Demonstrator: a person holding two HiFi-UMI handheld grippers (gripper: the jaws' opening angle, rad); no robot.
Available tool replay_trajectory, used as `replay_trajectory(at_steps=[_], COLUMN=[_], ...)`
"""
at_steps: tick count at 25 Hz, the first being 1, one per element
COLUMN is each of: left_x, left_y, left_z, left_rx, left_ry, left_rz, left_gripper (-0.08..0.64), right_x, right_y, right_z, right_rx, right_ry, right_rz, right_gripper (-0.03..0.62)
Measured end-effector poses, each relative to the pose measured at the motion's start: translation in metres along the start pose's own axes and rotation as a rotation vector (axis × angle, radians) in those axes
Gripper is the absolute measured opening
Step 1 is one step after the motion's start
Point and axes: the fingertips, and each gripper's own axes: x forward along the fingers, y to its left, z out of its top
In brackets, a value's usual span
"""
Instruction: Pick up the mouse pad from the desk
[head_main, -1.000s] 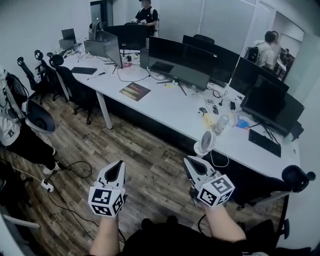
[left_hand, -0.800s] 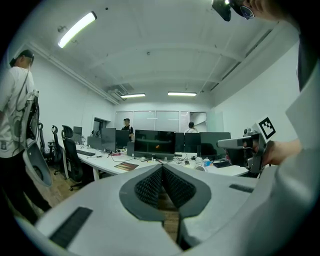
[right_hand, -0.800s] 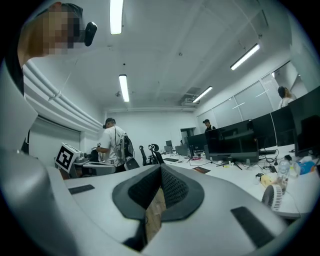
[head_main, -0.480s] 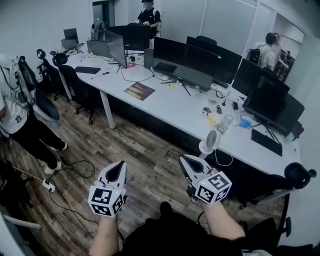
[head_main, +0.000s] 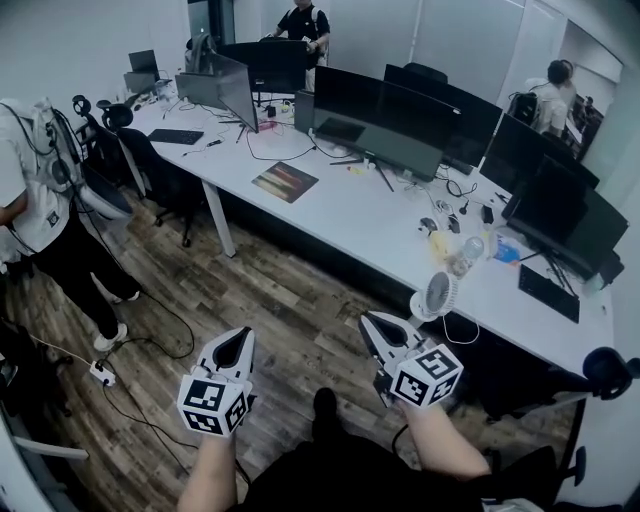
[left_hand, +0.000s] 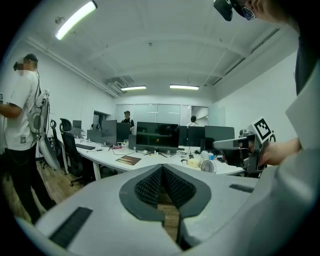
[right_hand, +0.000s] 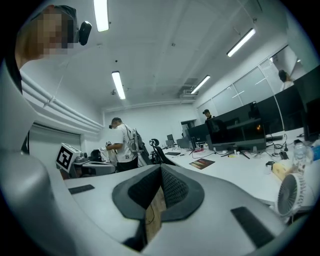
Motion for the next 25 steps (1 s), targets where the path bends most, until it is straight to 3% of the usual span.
replay_trajectory(at_steps=[6, 14, 25], left_x=[0.071, 0.155, 0.228], left_y=[0.021, 0.043, 0.064], left_z=[0.006, 0.025, 0.063], left_rx=[0.000, 0.013, 0.061], left_ry=[0.038, 0.075, 0.063], left_rz=[-0.015, -0.027, -0.019], left_gripper=[0.008, 0.008, 0.008], right_x=[0.048, 0.101, 0.135], right_y=[-0.055, -0.123, -0.187], right_z=[-0.004, 0.019, 0.033], right_rx=[0.039, 0.066, 0.085], right_ry=[0.027, 0.013, 0.006], right_rz=[0.002, 0.009, -0.002], right_gripper=[0.003, 0.003, 0.003])
